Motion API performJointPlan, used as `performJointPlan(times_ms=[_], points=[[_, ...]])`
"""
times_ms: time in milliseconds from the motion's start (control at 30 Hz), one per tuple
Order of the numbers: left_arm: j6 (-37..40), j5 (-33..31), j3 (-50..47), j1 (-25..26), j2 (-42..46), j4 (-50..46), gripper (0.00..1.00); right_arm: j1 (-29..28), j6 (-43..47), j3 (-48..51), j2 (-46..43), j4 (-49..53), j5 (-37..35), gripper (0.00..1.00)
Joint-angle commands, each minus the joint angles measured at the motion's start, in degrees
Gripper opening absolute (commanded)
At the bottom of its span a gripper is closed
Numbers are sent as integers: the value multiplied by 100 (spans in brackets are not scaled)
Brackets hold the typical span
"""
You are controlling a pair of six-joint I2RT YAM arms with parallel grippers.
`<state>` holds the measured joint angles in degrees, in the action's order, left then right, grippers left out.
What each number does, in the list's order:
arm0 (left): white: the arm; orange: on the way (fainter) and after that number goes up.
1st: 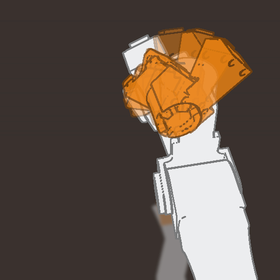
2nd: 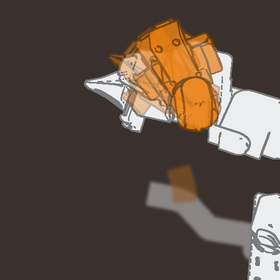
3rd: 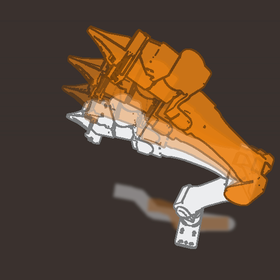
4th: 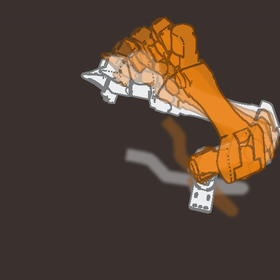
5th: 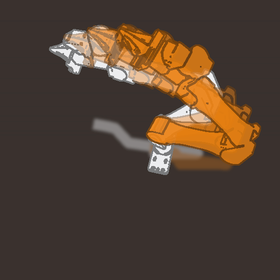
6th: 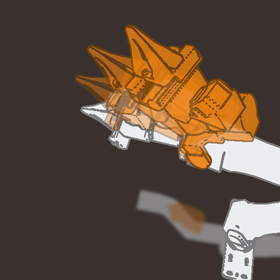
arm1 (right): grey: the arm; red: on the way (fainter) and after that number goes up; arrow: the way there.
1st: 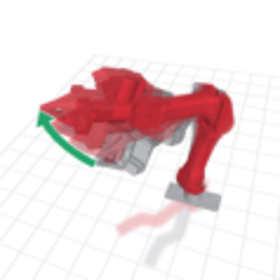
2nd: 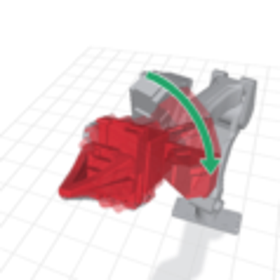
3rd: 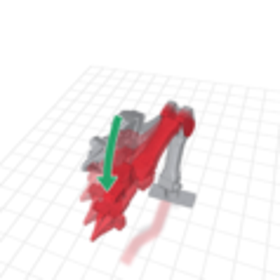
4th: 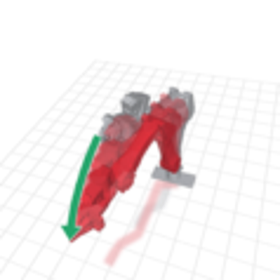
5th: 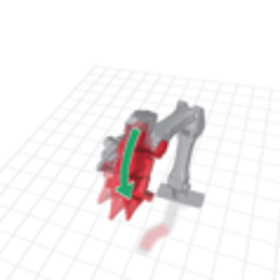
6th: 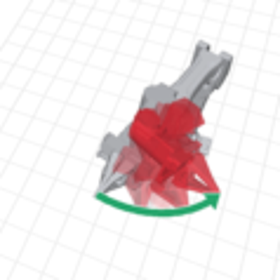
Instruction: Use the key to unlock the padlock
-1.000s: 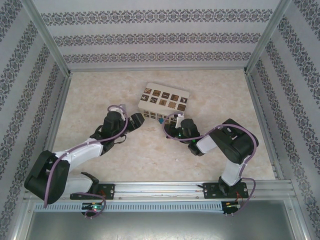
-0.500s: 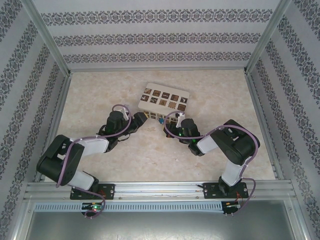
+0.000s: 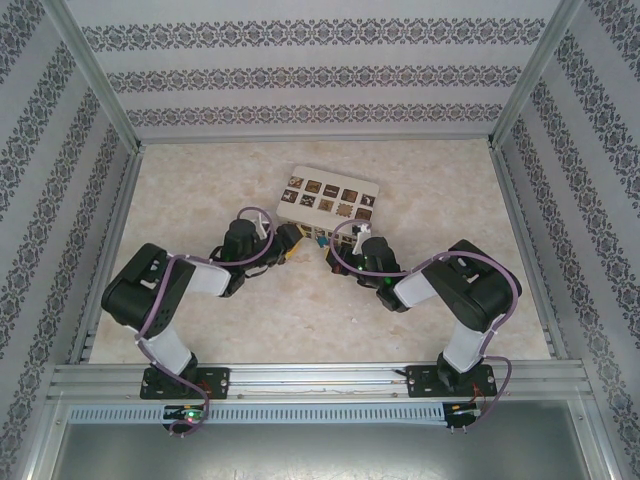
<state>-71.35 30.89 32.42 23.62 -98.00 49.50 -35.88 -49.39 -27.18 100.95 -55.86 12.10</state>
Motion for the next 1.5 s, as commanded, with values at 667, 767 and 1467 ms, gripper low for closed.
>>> performJointPlan(times_ms=[667, 767, 1467], points=[[-616, 378, 679, 311, -1317, 1149, 46, -86, -194, -229, -312, 66, 74, 0], [-643, 391, 745, 335, -1371, 1151, 45, -100, -212, -243, -312, 88, 73, 0], [-731, 365, 959, 419, -1591, 1125, 32, -99, -332, -288, -365, 119, 150, 0]])
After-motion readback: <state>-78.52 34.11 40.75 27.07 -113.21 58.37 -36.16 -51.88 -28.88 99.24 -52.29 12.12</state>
